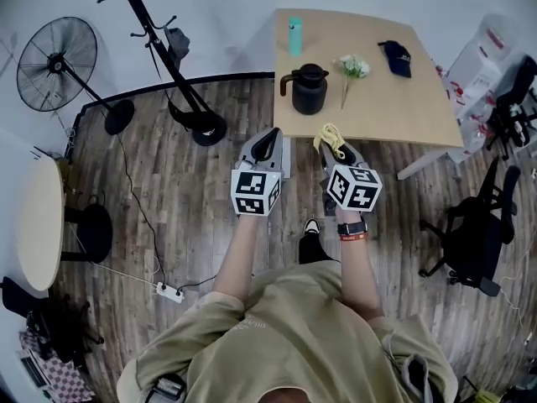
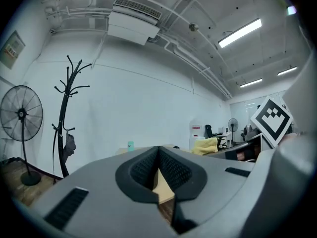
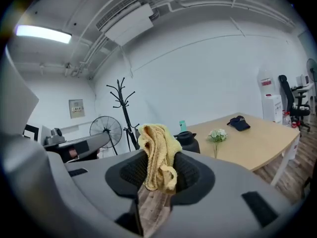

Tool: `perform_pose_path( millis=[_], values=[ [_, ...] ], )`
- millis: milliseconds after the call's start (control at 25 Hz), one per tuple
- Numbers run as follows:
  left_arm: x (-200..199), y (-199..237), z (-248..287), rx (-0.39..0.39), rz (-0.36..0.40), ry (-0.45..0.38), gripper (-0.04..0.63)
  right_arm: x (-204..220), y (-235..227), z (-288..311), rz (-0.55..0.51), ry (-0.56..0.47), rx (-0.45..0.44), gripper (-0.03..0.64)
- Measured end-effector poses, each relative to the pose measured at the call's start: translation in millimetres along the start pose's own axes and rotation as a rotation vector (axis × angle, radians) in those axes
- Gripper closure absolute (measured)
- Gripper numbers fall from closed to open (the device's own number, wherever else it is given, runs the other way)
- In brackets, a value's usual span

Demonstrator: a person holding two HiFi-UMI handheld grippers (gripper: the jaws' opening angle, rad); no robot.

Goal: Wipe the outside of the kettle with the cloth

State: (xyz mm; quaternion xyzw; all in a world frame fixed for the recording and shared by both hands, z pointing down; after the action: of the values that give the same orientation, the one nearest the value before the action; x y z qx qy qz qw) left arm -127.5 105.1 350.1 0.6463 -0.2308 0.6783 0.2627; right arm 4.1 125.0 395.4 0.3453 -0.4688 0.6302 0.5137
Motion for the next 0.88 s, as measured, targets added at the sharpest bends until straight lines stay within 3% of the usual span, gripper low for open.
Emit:
perform_pose_path(
  millis=[240, 440, 640, 880],
  values=[
    [-2, 39, 103, -0.049, -0.005, 0.033, 0.574, -42, -42, 95, -0.026, 0.031, -0.057, 0.476],
    [16, 50, 157, -0.08, -0.032, 0.056, 0.574, -34, -73, 145, -0.025, 0.113, -0.089, 0.474],
    [37, 64, 175, -0.117, -0.049, 0.086, 0.574, -7, -78, 180, 0.002, 0.207, -0.122, 0.474],
    [45, 101, 186, -0.099, -0.045, 0.075, 0.574, 8, -52, 221, -0.024, 0.245, -0.133, 0.472]
  ],
)
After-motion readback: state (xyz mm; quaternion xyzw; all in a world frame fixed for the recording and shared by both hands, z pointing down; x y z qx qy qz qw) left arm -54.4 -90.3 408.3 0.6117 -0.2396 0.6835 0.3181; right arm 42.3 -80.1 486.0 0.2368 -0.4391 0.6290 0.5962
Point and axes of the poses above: the fingertips, and each gripper's own axes: z forward along the fingers, y to its left, x out of its underside, the point moved 1 cm from there along -z, backward along the fingers, and after that the axes turned 12 degrees about x, right-handed, at the moved point
